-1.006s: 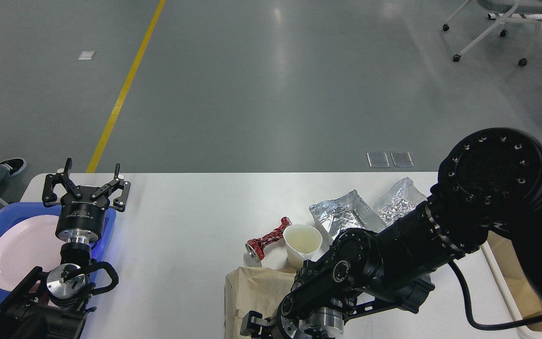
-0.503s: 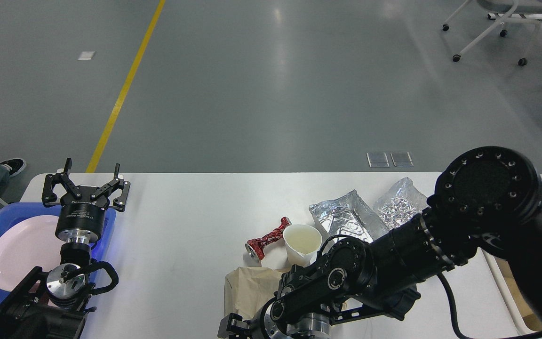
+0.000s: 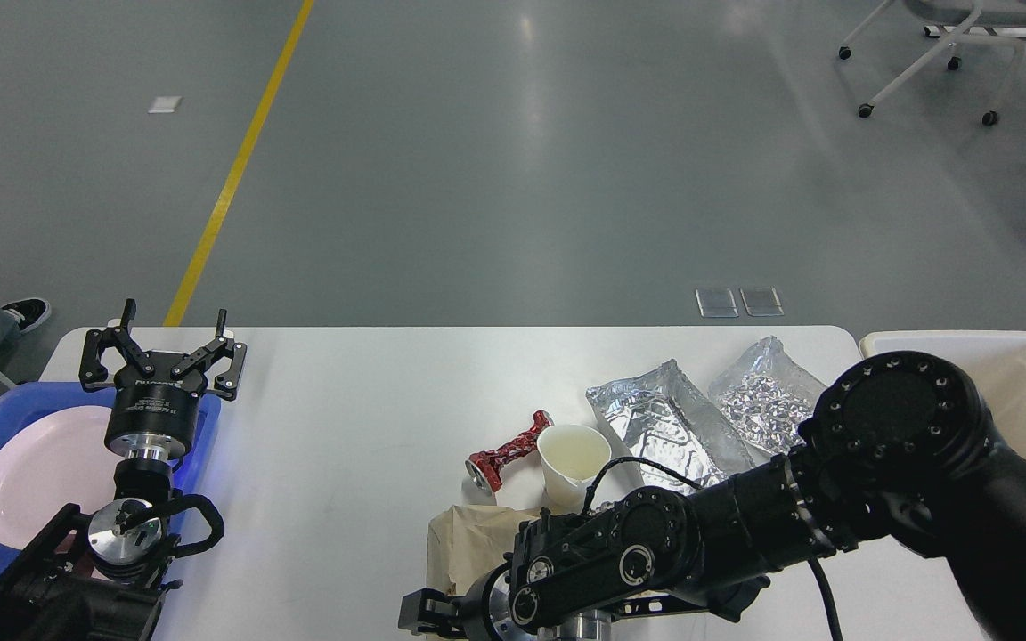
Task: Tidy desktop
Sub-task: 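Grasp the brown paper bag beside the paper cup with the right gripper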
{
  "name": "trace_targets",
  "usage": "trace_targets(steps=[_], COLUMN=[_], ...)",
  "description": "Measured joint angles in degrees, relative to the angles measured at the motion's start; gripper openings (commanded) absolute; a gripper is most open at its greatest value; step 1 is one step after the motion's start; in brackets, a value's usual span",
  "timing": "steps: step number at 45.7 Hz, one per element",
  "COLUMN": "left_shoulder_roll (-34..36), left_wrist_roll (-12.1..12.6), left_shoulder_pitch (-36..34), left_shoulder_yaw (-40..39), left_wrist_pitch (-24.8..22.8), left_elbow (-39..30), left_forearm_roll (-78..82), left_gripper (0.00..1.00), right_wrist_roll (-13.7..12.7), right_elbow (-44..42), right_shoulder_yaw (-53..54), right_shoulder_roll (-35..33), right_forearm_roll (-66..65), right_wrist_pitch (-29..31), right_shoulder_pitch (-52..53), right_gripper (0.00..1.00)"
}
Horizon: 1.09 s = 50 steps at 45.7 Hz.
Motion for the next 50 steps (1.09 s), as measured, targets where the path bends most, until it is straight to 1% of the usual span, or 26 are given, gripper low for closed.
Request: trace_targets(steps=[3,5,10,14,16,17,21,25,31,50], left_shoulder_roll=[0.00,0.00,0.00,0.00,0.00,0.00,0.00,0.00,0.00,0.00], left_wrist_roll=[0.00,0.00,-0.02,-0.06,-0.07,-0.07,-0.07,-0.07,-0.04,-0.01], left_shoulder_pitch=[0.00,0.00,0.02,0.02,0.02,0.02,0.02,0.01,0.01,0.01], left_shoulder_yaw=[0.00,0.00,0.00,-0.01,-0.02,-0.02,-0.02,-0.02,-0.01,-0.01], left_wrist_pitch=[0.00,0.00,0.00,0.00,0.00,0.00,0.00,0.00,0.00,0.00], left_elbow=[0.00,0.00,0.00,0.00,0.00,0.00,0.00,0.00,0.00,0.00], left_forearm_roll=[0.00,0.00,0.04,0.05,0.05,0.05,0.05,0.05,0.01,0.01], left_gripper=[0.96,0.96,0.96,0.96,0.96,0.96,0.96,0.96,0.96,0.96], right_wrist_roll=[0.00,-0.01,-0.02,-0.08,-0.21,-0.30,-0.41,-0.28,-0.05,0.15], right_elbow=[-2.08,-3.26,-4.20,-4.28,-4.27,-4.27,-4.14,-4.06,-3.97,-2.11], right_shoulder_yaw=[-0.55,-0.73,-0.82,-0.93,-1.02,-1.05,-1.09,-1.19,-1.38,-1.88], right_shoulder_roll=[-0.06,-0.08,0.00,0.09,0.16,0.24,0.41,0.51,0.66,-0.17], right_forearm_roll=[-2.44,-3.87,-5.72,-6.36,-6.35,-6.18,-4.08,1.42,6.79,8.35], right_wrist_pitch=[0.27,0.35,0.41,0.41,0.44,0.48,0.54,0.77,2.40,3.27], right_shoulder_pitch=[-2.39,-3.74,-4.96,-5.09,-5.09,-5.09,-5.06,-4.60,-3.54,-0.34], right_gripper=[0.87,0.76,0.44,0.14,0.02,0.00,0.00,0.00,0.00,0.00])
